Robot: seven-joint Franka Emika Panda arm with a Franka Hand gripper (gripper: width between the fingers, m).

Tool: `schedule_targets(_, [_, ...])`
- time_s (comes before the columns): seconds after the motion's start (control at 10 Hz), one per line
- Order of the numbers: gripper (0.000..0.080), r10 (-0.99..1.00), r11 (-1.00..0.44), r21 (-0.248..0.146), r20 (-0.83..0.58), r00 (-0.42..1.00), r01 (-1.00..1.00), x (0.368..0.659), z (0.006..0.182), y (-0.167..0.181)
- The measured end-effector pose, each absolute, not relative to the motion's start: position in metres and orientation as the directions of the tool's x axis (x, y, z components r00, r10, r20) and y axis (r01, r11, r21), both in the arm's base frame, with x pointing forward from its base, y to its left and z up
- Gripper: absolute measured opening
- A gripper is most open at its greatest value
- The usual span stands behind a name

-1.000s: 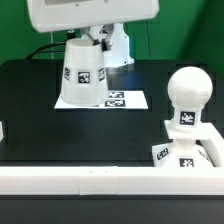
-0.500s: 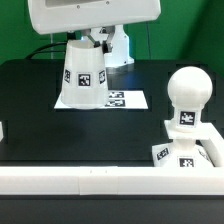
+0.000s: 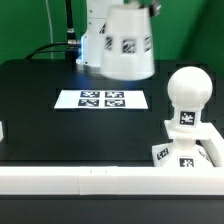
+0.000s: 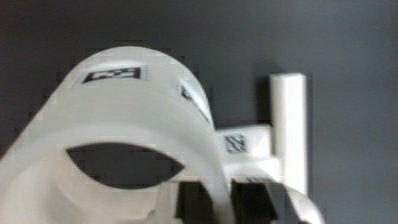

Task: Assemble lamp

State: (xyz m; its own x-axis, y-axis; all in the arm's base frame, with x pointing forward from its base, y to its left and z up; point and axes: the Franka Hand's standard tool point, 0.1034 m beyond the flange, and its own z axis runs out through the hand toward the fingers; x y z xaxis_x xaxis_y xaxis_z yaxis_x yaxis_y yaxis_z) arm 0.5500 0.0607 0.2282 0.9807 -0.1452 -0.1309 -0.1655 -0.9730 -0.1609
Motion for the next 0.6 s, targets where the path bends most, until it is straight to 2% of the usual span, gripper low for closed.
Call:
schedule_targets(0.2, [0.0047, -0.171, -0.968, -0.162, -0.145, 0.974, -0.194, 0.5669, 0.2398, 0.0812])
schedule_targets(0.6, [0.0047, -0.173, -0.968, -0.160, -0.147, 0.974, -0.196, 0.5650, 0.2358, 0.0792])
